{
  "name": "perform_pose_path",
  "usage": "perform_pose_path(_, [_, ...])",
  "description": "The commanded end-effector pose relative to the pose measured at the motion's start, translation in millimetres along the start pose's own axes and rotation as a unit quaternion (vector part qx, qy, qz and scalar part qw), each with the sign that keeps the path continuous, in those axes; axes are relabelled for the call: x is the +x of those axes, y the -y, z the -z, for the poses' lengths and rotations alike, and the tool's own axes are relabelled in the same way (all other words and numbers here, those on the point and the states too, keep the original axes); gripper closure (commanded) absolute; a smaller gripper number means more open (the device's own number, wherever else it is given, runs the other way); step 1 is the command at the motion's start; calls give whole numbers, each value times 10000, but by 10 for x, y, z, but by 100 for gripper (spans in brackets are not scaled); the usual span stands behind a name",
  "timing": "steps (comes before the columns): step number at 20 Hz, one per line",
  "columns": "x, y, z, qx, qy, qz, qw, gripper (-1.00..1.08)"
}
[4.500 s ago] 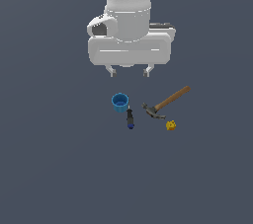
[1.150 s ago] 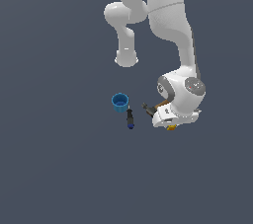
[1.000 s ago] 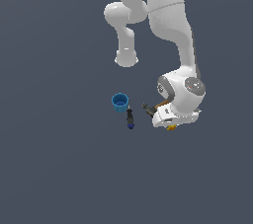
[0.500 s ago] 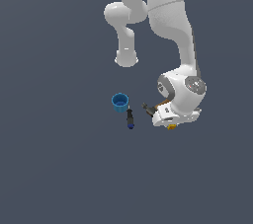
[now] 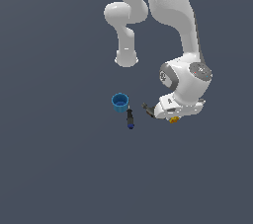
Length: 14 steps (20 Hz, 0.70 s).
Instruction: Pick up a designated object from a clutter of objects.
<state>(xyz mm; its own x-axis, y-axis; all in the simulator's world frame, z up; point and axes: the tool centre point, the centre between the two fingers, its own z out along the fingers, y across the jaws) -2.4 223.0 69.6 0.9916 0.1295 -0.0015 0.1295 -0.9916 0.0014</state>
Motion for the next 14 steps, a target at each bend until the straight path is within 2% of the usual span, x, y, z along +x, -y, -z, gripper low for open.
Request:
perform_pose_path(1, [-57, 16, 181, 0, -6, 1, 10000, 108])
perform_pose_path(14, [-464, 136, 1417, -2, -6, 6, 10000, 108])
